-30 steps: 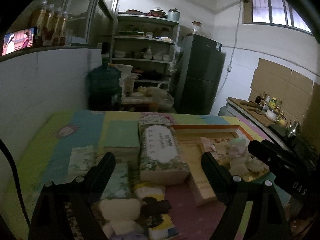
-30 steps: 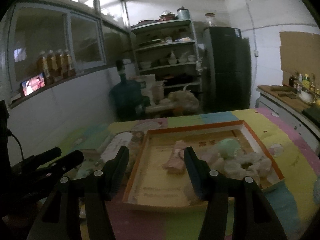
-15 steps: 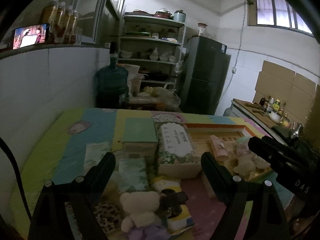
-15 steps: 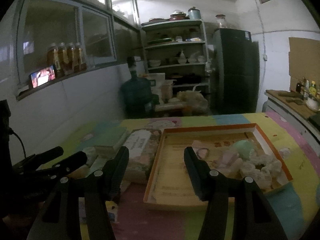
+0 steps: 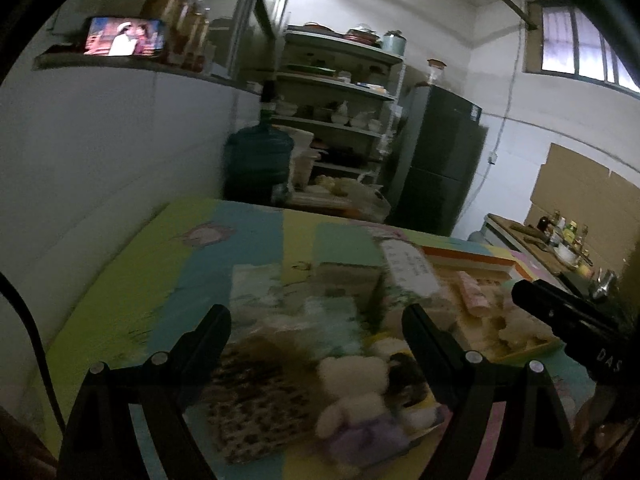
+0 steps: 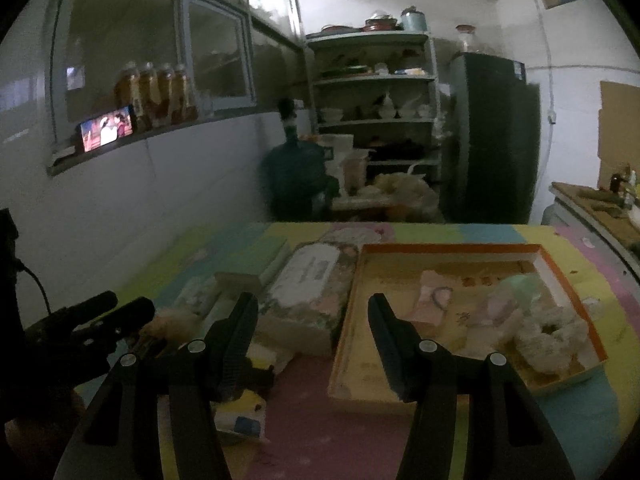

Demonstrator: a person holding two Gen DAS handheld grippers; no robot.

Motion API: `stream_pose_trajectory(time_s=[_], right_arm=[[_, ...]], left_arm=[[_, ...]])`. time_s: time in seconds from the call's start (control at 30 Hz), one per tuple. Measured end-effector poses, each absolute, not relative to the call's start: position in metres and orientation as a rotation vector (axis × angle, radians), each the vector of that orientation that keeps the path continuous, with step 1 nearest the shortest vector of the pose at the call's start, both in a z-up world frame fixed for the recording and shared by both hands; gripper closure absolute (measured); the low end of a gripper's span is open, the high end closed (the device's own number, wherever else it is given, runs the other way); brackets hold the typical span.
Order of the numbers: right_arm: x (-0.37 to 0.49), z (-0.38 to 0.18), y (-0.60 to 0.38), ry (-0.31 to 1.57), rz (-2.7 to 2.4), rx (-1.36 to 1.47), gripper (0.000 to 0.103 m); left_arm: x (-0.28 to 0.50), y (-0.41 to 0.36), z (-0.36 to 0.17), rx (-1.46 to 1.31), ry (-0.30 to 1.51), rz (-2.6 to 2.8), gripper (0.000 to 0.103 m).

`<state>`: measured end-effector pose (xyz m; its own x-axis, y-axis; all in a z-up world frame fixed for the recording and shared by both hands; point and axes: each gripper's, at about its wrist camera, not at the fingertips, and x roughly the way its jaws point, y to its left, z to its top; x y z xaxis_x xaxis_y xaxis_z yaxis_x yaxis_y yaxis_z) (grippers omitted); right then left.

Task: Organize soft objects
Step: 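Move both open tools back from the tray to the pile of soft items, then grasp the leopard-print cloth with the left tool while the right tool grasps the yellow bagged package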

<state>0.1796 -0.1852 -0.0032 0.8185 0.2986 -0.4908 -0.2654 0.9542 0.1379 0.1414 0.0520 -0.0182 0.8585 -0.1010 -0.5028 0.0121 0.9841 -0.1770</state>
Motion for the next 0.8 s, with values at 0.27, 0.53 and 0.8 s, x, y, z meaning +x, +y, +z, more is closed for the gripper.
stream_pose_trajectory(time_s=[0.27,0.53,0.8], right_arm=[[0.182,-0.028,-0.164,0.6,0.373,0.071,0.044],[0.187,-0.05,-0.152,0.66,0.409,0.084,0.044],[0.191,-0.06,-0.152,0.687,0.414,0.094,0.044]], left_arm=[[0.128,0.085,-0.037,-0.205,0.557,-0.003,0.015],[0.124,0.103,-0.059,-0.232,0.604,0.007,0.015],[0.137,0.105,-0.083,-0.246,0.677,-0.003,0.015]])
